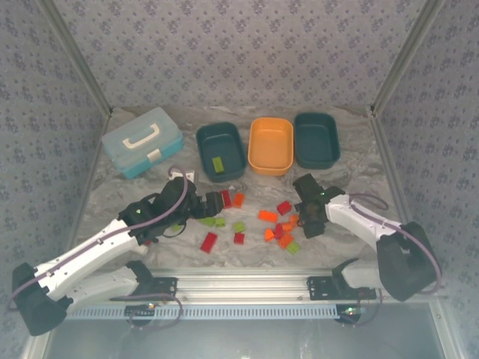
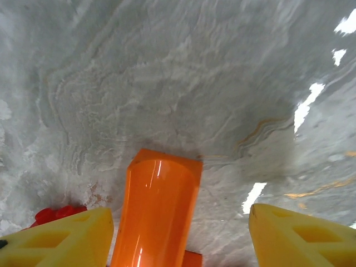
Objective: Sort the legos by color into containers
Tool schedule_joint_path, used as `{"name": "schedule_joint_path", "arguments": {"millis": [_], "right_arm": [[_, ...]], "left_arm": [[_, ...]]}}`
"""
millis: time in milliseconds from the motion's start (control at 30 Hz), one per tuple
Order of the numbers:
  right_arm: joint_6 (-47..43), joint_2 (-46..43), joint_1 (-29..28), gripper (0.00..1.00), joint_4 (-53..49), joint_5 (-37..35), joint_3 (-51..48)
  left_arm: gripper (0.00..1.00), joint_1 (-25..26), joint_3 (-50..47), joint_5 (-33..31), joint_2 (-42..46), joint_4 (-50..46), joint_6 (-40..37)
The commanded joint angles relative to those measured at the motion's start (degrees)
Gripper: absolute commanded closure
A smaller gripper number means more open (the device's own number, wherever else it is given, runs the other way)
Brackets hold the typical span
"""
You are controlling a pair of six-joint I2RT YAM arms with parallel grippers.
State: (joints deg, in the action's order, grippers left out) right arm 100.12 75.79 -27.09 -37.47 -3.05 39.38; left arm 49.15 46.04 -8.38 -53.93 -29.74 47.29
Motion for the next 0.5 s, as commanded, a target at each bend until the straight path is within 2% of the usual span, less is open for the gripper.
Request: {"name": "schedule_joint_path", "arguments": {"millis": [0,33,200,300,467], "right_arm": [[4.46,3.28,0.77,0.33,2.76,3.04,0.36],[3.72,3.92,0.8,0.33,5.47,3.37,0.43],[3.53,5.48,0.8,0.32,5.79,3.51,1.06],[4.84,6.08,0.78,0.48,6.57,3.91,-0.03],[5.53,7.33,0.77,0.68,8.6,4.92,-1.08]], "left_arm": [[0.08,0.49,1.7,-1.16,0.36,1.02,0.18],[0.08,0.58,1.93,-1.28,0.37,0.8,0.01],[0.08,1.22,2.3,-2.15,0.97,-0.23,-0.24],[0.08,1.3,2.11,-2.41,1.27,-0.13,-0.08],[0.08,1.56,2.04,-2.36,1.37,0.36,-0.08]]}}
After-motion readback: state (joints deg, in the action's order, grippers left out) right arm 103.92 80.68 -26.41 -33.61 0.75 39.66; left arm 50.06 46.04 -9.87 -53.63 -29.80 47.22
